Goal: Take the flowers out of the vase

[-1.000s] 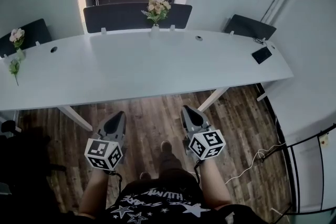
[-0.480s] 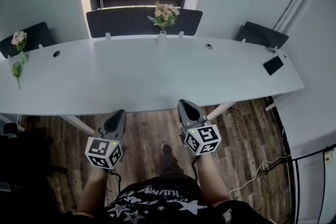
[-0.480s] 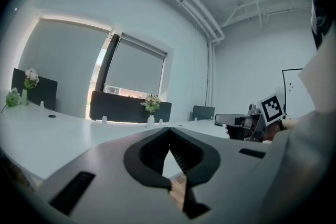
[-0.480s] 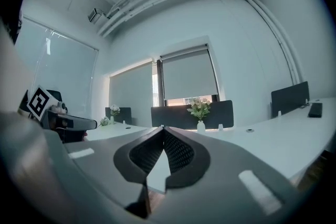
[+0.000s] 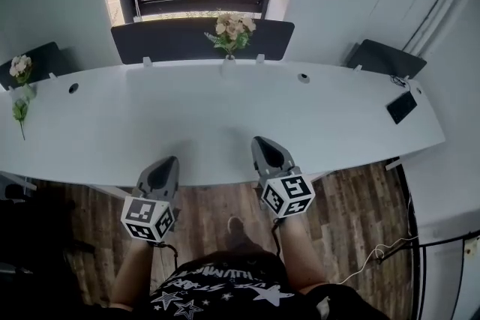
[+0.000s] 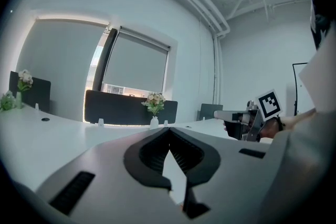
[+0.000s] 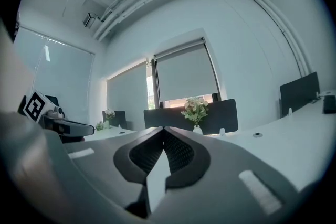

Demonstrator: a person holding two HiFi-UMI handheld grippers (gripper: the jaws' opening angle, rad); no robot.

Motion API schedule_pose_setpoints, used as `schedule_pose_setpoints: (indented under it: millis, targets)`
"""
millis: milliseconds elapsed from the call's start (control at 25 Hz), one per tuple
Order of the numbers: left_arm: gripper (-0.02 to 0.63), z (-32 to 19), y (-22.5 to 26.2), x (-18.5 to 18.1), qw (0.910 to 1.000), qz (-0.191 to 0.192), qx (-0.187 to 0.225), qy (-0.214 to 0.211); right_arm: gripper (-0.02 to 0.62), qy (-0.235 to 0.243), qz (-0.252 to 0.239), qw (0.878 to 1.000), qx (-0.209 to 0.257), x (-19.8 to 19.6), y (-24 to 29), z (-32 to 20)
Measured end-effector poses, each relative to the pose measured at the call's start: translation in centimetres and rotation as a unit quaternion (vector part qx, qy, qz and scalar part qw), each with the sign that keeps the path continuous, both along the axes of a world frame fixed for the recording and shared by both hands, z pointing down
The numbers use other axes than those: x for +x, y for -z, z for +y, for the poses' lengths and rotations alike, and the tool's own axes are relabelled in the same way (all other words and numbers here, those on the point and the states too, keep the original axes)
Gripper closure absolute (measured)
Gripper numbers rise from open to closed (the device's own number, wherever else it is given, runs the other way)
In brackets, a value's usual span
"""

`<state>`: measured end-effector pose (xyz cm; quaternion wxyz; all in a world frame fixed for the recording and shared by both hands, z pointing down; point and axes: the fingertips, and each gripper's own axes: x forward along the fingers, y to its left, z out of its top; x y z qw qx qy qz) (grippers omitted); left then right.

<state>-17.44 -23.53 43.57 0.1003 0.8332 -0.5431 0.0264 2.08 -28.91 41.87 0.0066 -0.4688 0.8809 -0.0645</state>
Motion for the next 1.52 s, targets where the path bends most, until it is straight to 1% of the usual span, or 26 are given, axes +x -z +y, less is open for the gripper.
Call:
schedule_pose_setpoints:
  millis: [160,360,640,880,1080,1200,1280,1520]
  targets:
    - [0.597,-2.9,0.1,0.8,0.9999,0.001,-0.003,0.012,0.592,0.007,-0.006,1.000,-0.009,0.9,-0.4,-3.1]
    - [0.597,-5.9,0.0,2.9,0.9999,0.002,-0.010,0.007,0.592,0.018,-0.008,1.000,-0.022,2.2,-1.0,-6.2]
    - [0.597,-10.9,0.5,5.9,0.9997,-0.013,-0.003,0.021,0.592,0.025,-0.017,0.999,-0.025,5.1,-1.5,-11.1]
    - [0.597,-13.8,0.4,7.7,0.9988,-0.031,0.000,0.039,0.592,0.052,-0.024,0.998,-0.026,5.7,-1.5,-14.4]
    - [0.597,-14.6,0.4,8.6,0.9984,-0.036,-0.001,0.043,0.592,0.065,-0.027,0.997,-0.035,5.4,-1.7,-15.8]
    - [0.597,-15.1,0.7,8.1,0.9982,-0.038,0.003,0.046,0.592,0.072,-0.031,0.996,-0.038,4.7,-1.7,-15.9]
    - [0.597,-15.7,0.9,7.8,0.9983,-0.037,0.006,0.044,0.592,0.068,-0.031,0.996,-0.038,4.5,-1.8,-16.1]
    - [0.597,-18.2,0.0,8.2,0.9994,-0.032,-0.002,0.014,0.592,0.048,-0.028,0.997,-0.050,4.5,-2.3,-16.8]
